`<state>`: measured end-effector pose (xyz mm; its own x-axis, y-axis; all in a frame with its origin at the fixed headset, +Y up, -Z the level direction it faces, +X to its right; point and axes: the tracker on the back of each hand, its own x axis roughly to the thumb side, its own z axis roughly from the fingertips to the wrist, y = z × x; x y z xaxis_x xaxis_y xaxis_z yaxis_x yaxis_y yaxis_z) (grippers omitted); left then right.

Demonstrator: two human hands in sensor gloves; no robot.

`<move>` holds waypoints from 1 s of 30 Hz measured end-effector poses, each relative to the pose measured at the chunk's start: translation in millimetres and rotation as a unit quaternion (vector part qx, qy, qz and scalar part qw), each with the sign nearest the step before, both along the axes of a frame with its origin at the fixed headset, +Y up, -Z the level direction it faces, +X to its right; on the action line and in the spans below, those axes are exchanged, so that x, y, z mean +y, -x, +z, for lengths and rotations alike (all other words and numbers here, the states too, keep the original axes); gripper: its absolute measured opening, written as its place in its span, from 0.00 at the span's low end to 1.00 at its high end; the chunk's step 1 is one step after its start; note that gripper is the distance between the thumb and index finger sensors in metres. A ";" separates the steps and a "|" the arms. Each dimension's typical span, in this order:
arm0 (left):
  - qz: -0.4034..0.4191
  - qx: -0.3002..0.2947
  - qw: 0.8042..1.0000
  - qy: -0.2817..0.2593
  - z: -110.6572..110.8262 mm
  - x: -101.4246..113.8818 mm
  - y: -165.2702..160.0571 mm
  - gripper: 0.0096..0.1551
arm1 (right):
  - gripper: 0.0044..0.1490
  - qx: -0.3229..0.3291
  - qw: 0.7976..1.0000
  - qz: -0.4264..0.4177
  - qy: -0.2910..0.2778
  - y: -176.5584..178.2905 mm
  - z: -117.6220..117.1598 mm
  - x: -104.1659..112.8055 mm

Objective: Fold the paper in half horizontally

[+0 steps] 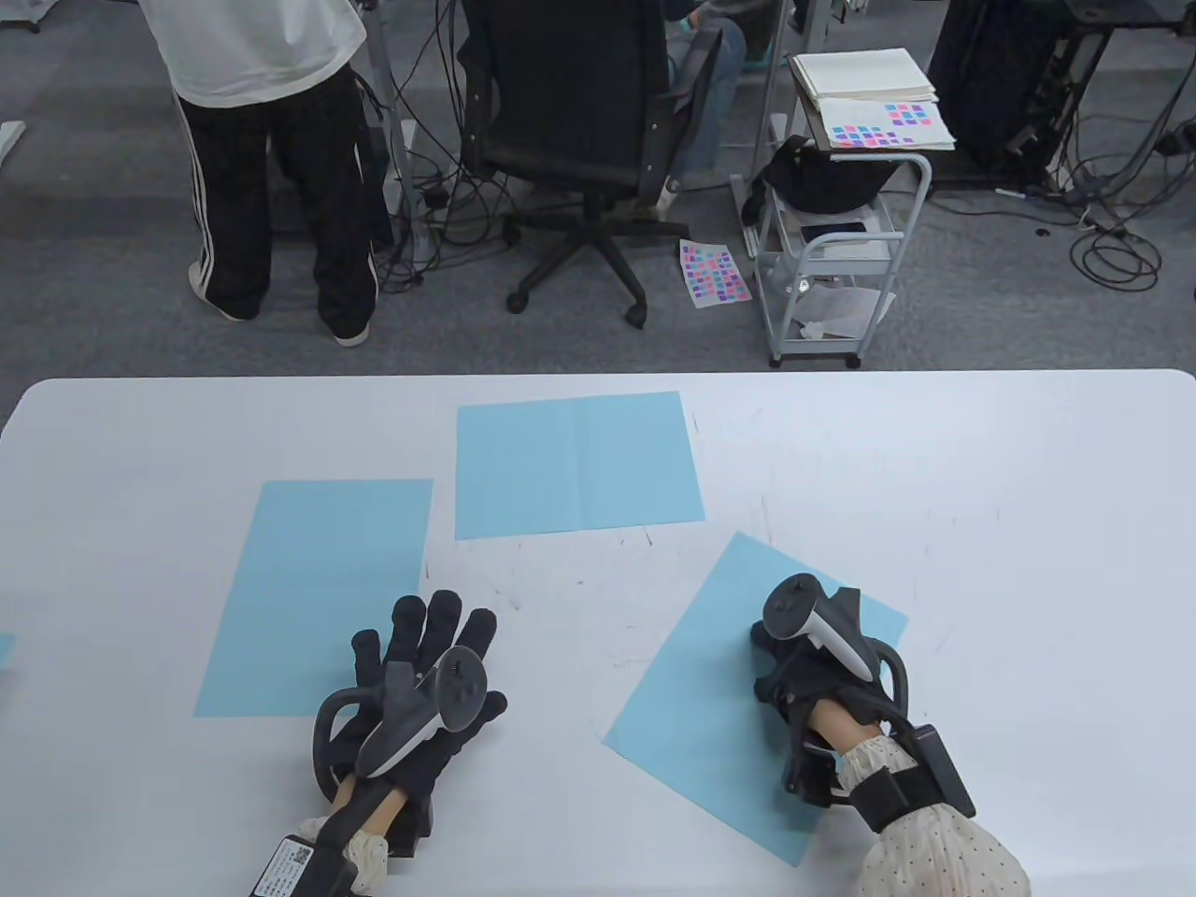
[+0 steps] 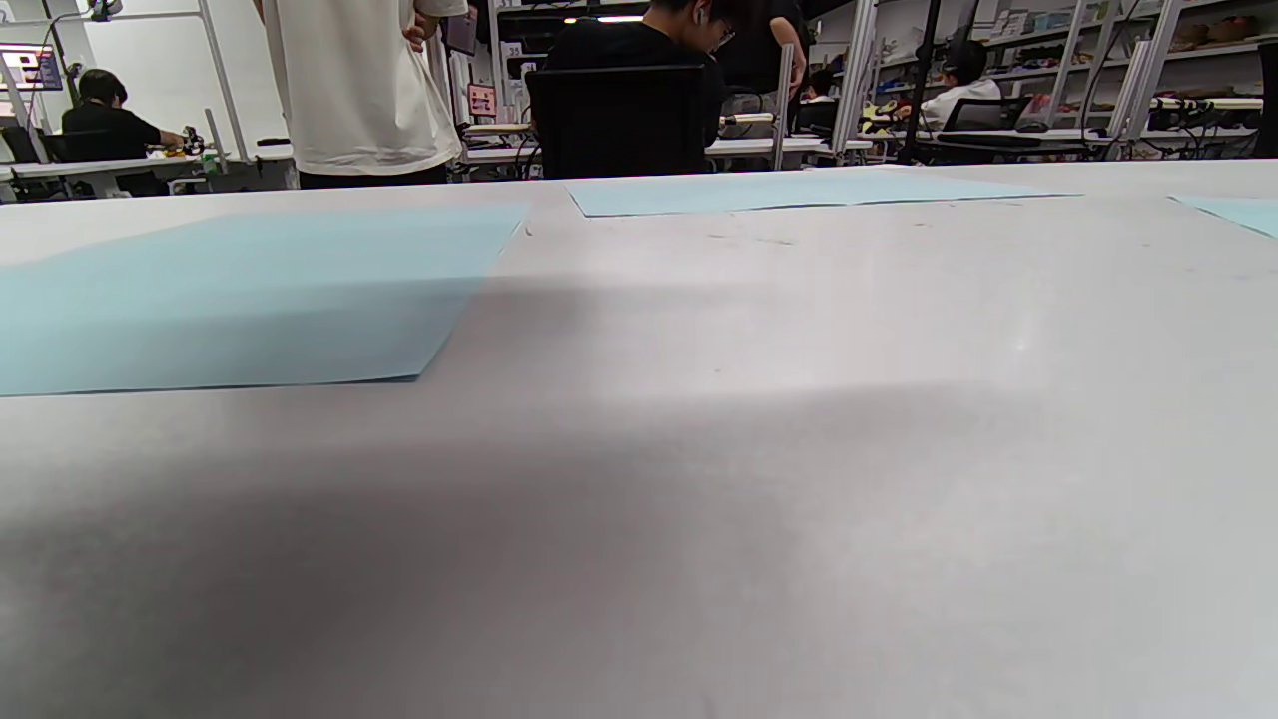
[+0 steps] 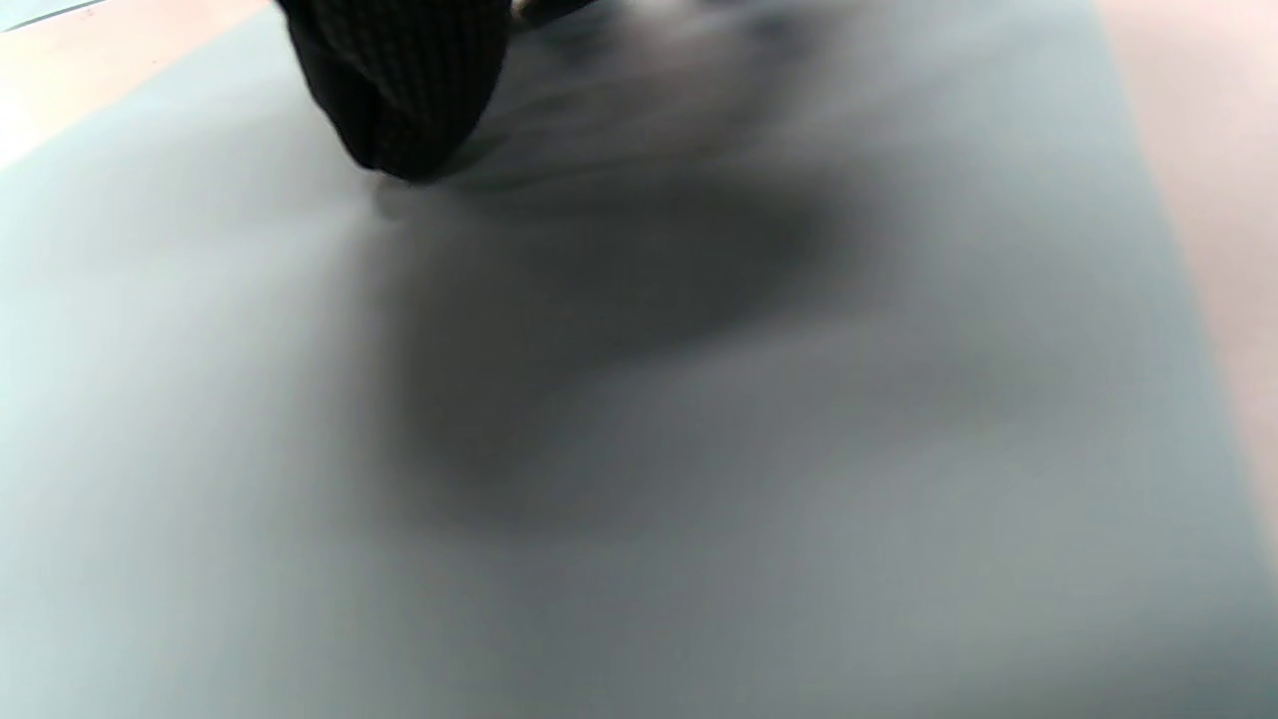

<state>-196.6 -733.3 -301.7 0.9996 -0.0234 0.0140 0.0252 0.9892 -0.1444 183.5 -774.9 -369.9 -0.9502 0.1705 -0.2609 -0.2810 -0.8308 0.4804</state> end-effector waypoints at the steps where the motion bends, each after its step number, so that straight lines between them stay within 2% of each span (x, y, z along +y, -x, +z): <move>1: 0.000 0.000 1.000 0.000 0.0 0.0 0.0 0.50 | 0.43 0.006 1.000 -0.001 -0.001 0.9 -0.4 0.1; 11: 0.006 0.007 1.000 0.005 -1.6 0.5 5.5 0.50 | 0.42 0.061 0.998 -0.005 -0.007 25.6 -6.4 -0.3; 30: 0.008 0.010 1.000 0.011 -2.1 2.0 8.4 0.50 | 0.41 0.154 0.988 -0.008 -0.019 107.3 -18.7 -1.5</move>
<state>-205.0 -731.3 -303.8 1.0000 -0.0070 -0.0057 0.0060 0.9859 -0.1672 76.2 -776.4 -388.6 -0.9808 0.1894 0.0463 -0.1394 -0.8470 0.5130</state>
